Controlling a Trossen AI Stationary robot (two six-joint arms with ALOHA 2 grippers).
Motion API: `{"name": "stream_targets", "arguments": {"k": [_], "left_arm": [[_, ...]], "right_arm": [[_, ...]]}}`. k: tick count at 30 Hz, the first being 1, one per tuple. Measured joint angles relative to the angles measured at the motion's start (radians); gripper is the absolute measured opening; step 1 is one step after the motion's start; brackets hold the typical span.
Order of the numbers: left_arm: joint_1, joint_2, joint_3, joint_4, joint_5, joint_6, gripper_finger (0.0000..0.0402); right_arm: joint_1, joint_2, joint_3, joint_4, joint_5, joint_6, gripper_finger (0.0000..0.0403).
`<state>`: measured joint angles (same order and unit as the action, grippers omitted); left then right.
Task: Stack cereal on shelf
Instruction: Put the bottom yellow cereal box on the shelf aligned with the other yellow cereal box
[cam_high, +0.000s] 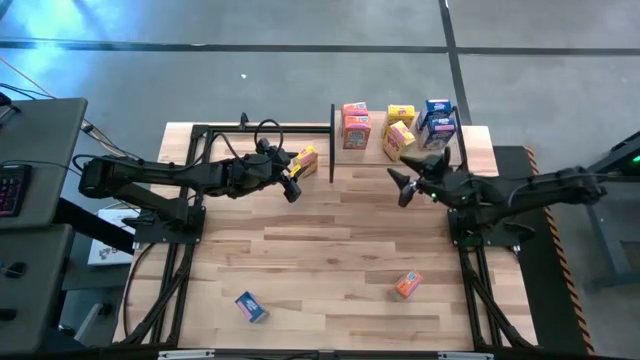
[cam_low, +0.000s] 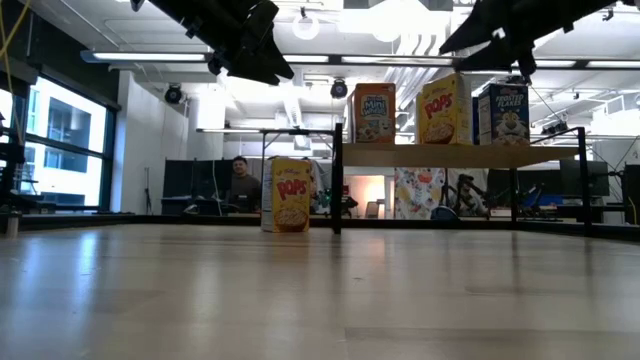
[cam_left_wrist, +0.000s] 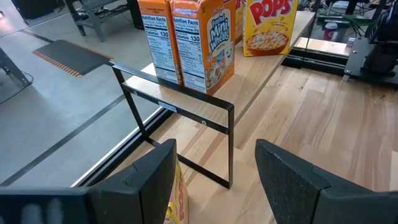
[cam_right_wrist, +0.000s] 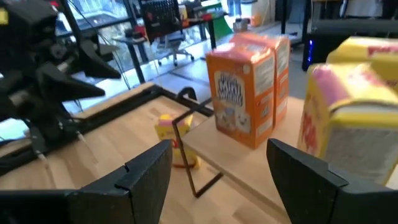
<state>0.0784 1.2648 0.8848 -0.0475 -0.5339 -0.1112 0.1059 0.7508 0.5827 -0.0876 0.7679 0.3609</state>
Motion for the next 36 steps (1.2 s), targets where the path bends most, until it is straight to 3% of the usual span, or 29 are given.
{"name": "stream_targets", "arguments": {"k": [15, 36], "left_arm": [[0.0, 0.0, 0.0, 0.0, 0.0, 0.001, 0.0209], [0.0, 0.0, 0.0, 0.0, 0.0, 0.0, 0.0209]], "right_arm": [[-0.08, 0.204, 0.0, 0.063, -0.001, 0.113, 0.0255], [-0.196, 0.219, 0.0, -0.006, -0.038, 0.128, 0.0255]]}}
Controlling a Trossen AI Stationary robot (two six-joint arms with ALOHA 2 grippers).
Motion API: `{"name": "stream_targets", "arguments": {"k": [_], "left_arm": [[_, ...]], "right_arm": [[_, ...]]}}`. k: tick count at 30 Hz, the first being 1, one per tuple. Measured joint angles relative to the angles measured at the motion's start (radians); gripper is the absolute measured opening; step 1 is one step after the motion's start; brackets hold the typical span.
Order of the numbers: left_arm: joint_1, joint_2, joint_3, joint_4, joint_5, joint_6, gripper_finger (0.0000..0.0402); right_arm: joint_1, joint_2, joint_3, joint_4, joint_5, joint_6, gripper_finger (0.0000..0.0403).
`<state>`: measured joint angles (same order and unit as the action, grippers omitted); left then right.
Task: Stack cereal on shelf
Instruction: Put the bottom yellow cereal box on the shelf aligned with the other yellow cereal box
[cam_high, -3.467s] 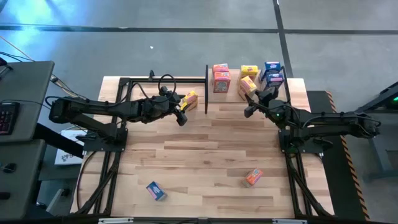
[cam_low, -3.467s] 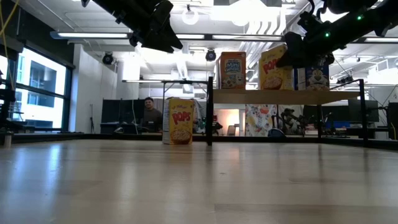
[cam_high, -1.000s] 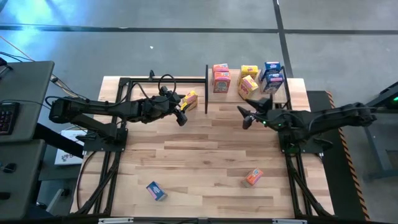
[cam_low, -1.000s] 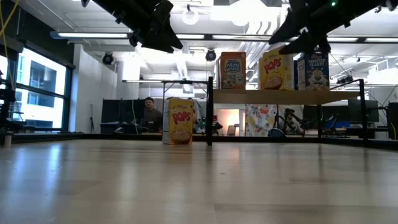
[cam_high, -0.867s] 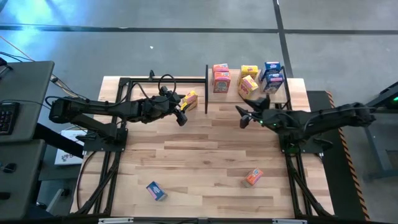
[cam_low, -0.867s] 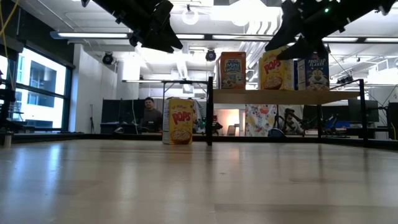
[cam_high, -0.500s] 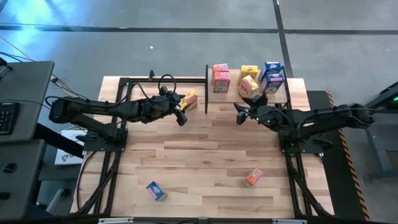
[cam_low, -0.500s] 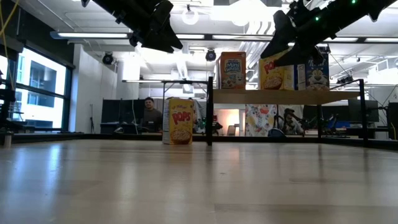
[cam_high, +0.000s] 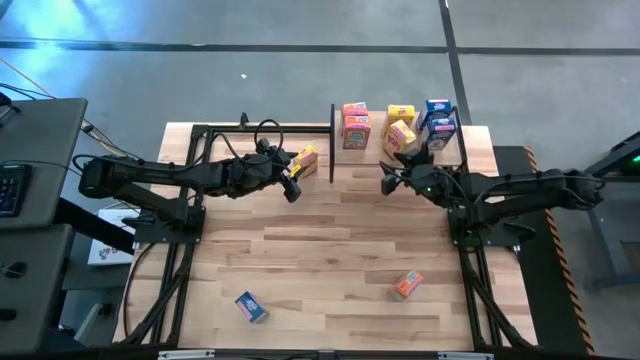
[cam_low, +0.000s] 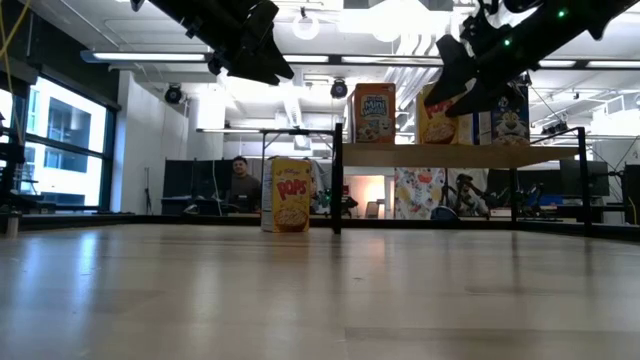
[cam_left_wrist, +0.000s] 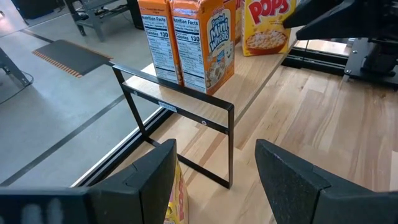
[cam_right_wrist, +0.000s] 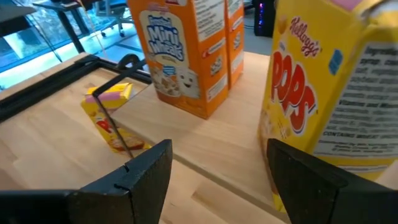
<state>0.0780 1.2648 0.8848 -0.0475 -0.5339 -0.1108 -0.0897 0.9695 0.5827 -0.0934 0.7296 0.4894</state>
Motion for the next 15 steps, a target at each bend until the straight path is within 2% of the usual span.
{"name": "stream_targets", "arguments": {"k": [8, 15], "left_arm": [[0.0, 0.0, 0.0, 0.0, 0.0, 0.0, 0.0209], [0.0, 0.0, 0.0, 0.0, 0.0, 0.0, 0.0209]], "right_arm": [[-0.03, 0.0, 0.0, -0.011, -0.002, -0.025, 0.0255], [-0.042, -0.012, 0.0, -0.091, -0.041, -0.003, 0.0255]]}}
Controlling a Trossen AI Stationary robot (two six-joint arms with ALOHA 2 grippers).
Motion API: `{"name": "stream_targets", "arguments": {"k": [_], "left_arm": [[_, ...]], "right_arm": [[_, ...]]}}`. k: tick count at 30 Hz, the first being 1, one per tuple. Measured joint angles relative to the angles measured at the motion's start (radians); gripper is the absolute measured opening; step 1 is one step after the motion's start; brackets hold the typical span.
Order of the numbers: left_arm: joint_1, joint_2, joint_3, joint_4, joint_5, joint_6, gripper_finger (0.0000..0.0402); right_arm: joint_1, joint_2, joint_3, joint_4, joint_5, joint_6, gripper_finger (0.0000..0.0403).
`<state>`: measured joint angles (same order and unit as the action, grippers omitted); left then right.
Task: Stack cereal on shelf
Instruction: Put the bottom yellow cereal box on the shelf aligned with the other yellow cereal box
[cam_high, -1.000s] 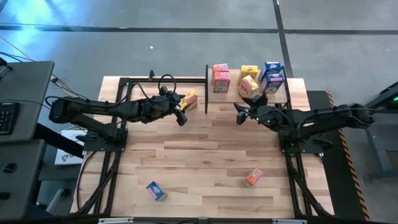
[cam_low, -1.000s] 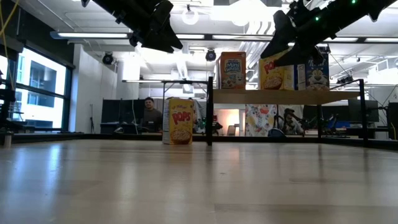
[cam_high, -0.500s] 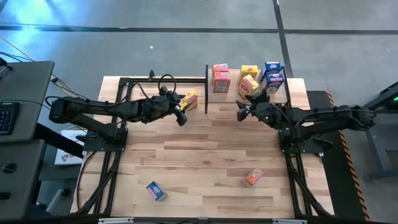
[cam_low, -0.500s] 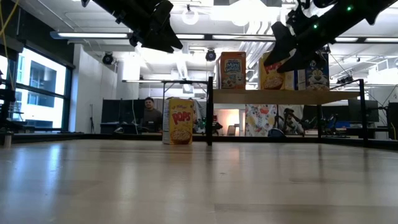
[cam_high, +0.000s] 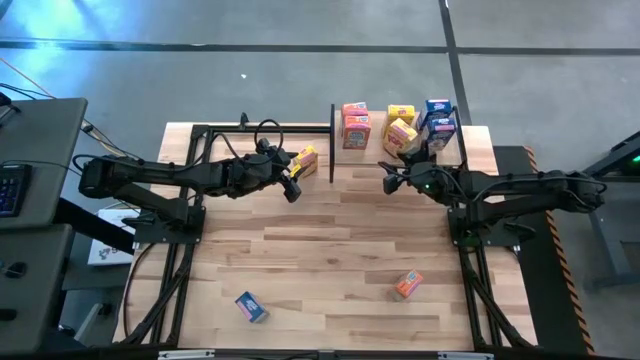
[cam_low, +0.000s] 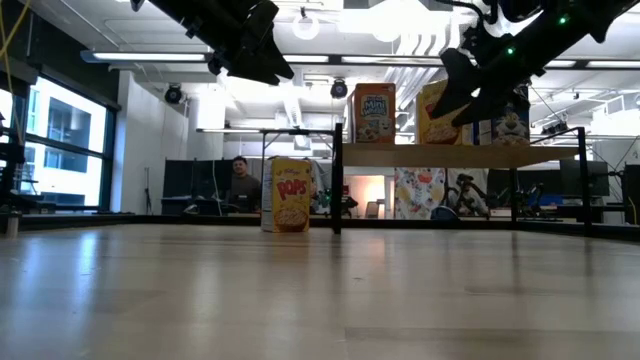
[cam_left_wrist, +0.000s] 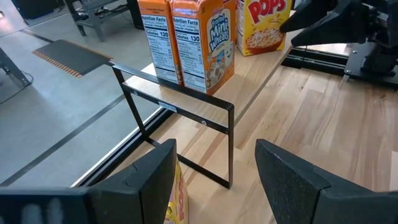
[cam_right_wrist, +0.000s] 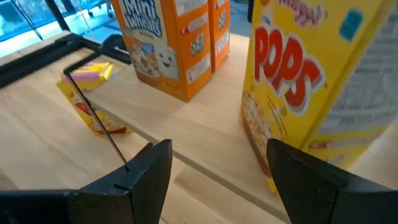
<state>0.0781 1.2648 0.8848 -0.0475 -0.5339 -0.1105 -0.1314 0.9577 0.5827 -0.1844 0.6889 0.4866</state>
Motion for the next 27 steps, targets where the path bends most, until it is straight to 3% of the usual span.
{"name": "stream_targets", "arguments": {"k": [13, 27], "left_arm": [[0.0, 0.0, 0.0, 0.0, 0.0, 0.0, 0.0209], [0.0, 0.0, 0.0, 0.0, 0.0, -0.001, 0.0209]], "right_arm": [[-0.006, -0.037, 0.0, -0.06, 0.062, 0.018, 0.0255], [-0.072, -0.037, 0.0, -0.059, 0.035, 0.001, 0.0255]]}}
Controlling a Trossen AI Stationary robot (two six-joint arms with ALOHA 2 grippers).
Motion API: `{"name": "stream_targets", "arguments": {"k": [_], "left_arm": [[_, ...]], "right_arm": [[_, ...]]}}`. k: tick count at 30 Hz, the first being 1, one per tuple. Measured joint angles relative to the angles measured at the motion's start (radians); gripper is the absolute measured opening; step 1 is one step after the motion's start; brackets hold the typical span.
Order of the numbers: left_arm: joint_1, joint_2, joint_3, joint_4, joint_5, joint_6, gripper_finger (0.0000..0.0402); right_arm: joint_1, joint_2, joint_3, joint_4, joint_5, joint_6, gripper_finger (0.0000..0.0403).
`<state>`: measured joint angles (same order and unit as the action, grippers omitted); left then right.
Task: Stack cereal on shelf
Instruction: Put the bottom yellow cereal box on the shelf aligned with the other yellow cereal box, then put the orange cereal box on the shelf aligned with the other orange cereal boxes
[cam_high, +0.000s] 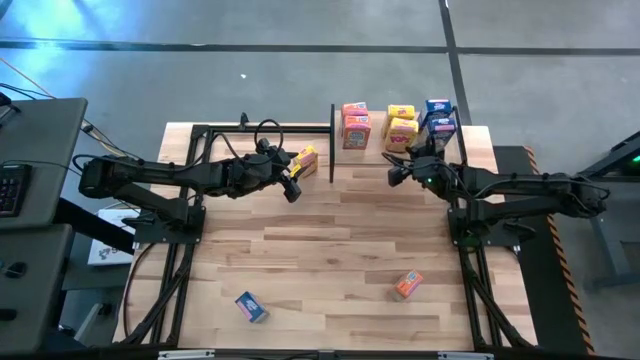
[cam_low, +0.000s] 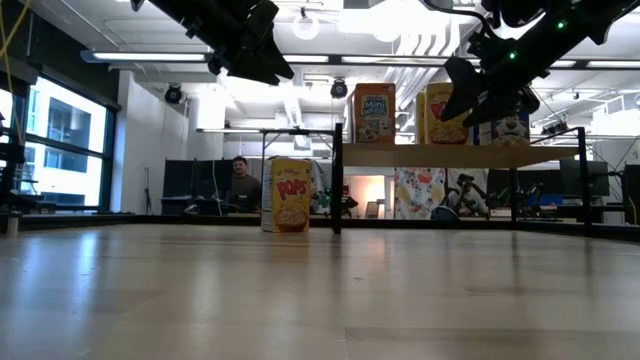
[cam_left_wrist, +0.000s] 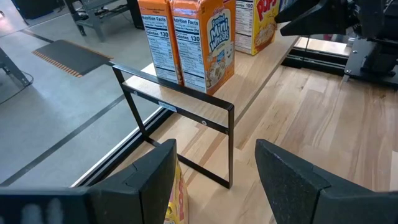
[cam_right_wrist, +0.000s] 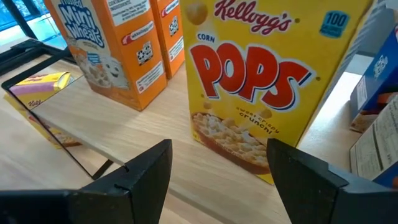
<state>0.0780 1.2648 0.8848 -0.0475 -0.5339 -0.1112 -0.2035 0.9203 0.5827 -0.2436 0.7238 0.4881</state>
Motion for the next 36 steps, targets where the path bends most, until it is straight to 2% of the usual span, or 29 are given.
{"name": "stream_targets", "arguments": {"k": [9, 13, 22, 31, 36], "left_arm": [[0.0, 0.0, 0.0, 0.0, 0.0, 0.0, 0.0209], [0.0, 0.0, 0.0, 0.0, 0.0, 0.0, 0.0209], [0.0, 0.0, 0.0, 0.0, 0.0, 0.0, 0.0209], [0.0, 0.0, 0.0, 0.0, 0.0, 0.001, 0.0209], [0.0, 0.0, 0.0, 0.0, 0.0, 0.0, 0.0209]], "right_arm": [[0.001, 0.0, 0.0, 0.001, -0.002, -0.025, 0.0255], [0.001, -0.006, 0.0, -0.001, -0.043, -0.025, 0.0255], [0.001, -0.108, 0.0, -0.03, -0.113, -0.025, 0.0255], [0.001, -0.24, 0.0, -0.023, -0.322, -0.055, 0.0255], [0.001, -0.3, 0.0, 0.05, -0.533, -0.108, 0.0255]]}}
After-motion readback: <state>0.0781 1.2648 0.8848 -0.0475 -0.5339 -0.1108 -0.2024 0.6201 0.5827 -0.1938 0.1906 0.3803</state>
